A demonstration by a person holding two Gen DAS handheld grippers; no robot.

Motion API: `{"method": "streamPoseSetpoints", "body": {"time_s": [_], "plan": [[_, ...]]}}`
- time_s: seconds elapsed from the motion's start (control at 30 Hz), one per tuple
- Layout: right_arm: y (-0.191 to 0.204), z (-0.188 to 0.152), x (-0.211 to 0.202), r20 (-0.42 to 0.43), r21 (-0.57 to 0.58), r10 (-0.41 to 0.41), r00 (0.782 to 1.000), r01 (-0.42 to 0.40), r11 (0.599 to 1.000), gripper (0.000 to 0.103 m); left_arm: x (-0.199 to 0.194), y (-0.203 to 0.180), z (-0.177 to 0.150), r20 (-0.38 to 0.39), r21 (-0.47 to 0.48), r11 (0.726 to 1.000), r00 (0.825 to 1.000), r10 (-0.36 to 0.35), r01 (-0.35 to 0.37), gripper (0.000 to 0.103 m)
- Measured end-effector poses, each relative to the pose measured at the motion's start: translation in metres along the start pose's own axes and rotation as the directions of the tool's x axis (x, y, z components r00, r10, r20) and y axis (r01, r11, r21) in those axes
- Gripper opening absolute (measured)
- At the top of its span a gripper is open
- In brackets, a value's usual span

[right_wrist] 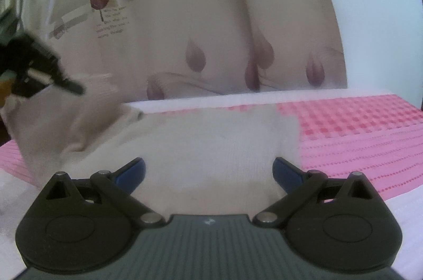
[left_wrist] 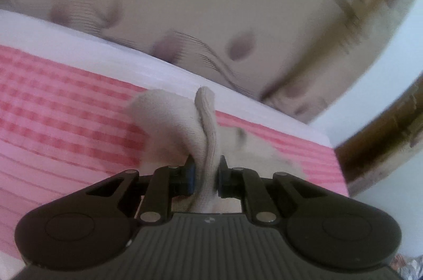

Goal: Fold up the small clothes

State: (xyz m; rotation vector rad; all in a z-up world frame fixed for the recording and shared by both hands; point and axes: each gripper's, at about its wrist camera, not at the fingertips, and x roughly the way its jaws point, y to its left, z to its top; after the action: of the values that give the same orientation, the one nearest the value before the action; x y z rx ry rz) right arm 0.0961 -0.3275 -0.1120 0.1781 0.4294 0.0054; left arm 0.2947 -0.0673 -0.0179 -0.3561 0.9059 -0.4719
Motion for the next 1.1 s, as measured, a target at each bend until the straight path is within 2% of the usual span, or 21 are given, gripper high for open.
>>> {"method": "streamPoseSetpoints", "body": {"time_s": [0.17,0.33,0.4,0.43,0.47,0.5,0.57,0.6,0.67,0.7,0.77,0.83,0.87,0.93,1.0,1.07,1.1], "plan": [[-0.005,-0.002,-0.002,0.015,0.019,0.025,1.000,-0.025,1.000,0.103,0.034,-0.053,-0.022,-0.076,-0.042,0.997,0.995,-0.063,0.060,0.015],[-0.012,-0.002,-0.004,0.024,0.046,0.056,0.998,-0.057,0.997,0.103,0.073,-0.070,-0.049,-0.142,-0.100,0.992,0.986,-0.091,0.077,0.015],[-0.012,-0.002,-0.006,0.026,0.051,0.070,0.997,-0.071,0.996,0.103,0.084,-0.069,-0.055,-0.160,-0.110,0.988,0.979,-0.127,0.110,0.015],[-0.012,-0.002,-0.006,0.028,0.053,0.082,0.996,-0.084,0.995,0.103,0.087,-0.065,-0.057,-0.163,-0.137,0.979,0.971,-0.172,0.150,0.010],[-0.013,-0.002,-0.007,0.031,0.056,0.099,0.995,-0.101,0.993,0.103,0.089,-0.061,-0.058,-0.174,-0.185,0.957,0.951,-0.254,0.222,0.011],[-0.015,-0.002,-0.008,0.034,0.061,0.119,0.992,-0.121,0.991,0.103,0.089,-0.058,-0.059,-0.177,-0.217,0.940,0.937,-0.303,0.263,0.011],[-0.021,0.000,-0.010,0.039,0.091,0.188,0.981,-0.190,0.977,0.103,0.076,-0.060,-0.059,-0.138,-0.184,0.932,0.931,-0.338,0.312,0.011],[-0.025,0.001,-0.011,0.043,0.118,0.232,0.972,-0.236,0.965,0.103,0.066,-0.062,-0.059,-0.117,-0.147,0.920,0.917,-0.380,0.363,0.012],[-0.033,0.006,-0.011,0.048,0.186,0.299,0.953,-0.303,0.935,0.103,0.045,-0.061,-0.060,-0.082,-0.091,0.902,0.899,-0.429,0.422,0.032],[-0.038,0.009,-0.011,0.058,0.231,0.331,0.942,-0.335,0.913,0.103,0.032,-0.058,-0.062,-0.043,-0.053,0.899,0.899,-0.436,0.434,0.035],[-0.043,0.016,-0.009,0.074,0.303,0.374,0.924,-0.378,0.875,0.103,0.007,-0.045,-0.070,0.058,0.043,0.909,0.907,-0.417,0.415,0.060],[-0.043,0.024,0.001,0.057,0.355,0.393,0.918,-0.387,0.851,0.103,-0.012,-0.030,-0.087,0.163,0.141,0.942,0.932,-0.325,0.304,0.071],[-0.043,0.025,0.007,0.048,0.378,0.393,0.918,-0.381,0.844,0.103,-0.015,-0.021,-0.096,0.205,0.175,0.953,0.937,-0.282,0.249,0.071],[-0.045,0.029,0.026,0.026,0.444,0.420,0.907,-0.386,0.808,0.103,-0.013,-0.001,-0.116,0.228,0.203,0.959,0.942,-0.244,0.199,0.071],[-0.045,0.032,0.046,-0.001,0.494,0.417,0.909,-0.362,0.791,0.099,-0.007,0.017,-0.131,0.215,0.198,0.959,0.946,-0.242,0.200,0.070],[-0.044,0.032,0.065,-0.044,0.521,0.413,0.909,-0.332,0.786,0.090,-0.002,0.030,-0.147,0.216,0.206,0.952,0.939,-0.269,0.225,0.070],[-0.044,0.031,0.074,-0.056,0.539,0.424,0.904,-0.330,0.775,0.089,-0.001,0.032,-0.155,0.232,0.229,0.947,0.932,-0.280,0.228,0.070]]}}
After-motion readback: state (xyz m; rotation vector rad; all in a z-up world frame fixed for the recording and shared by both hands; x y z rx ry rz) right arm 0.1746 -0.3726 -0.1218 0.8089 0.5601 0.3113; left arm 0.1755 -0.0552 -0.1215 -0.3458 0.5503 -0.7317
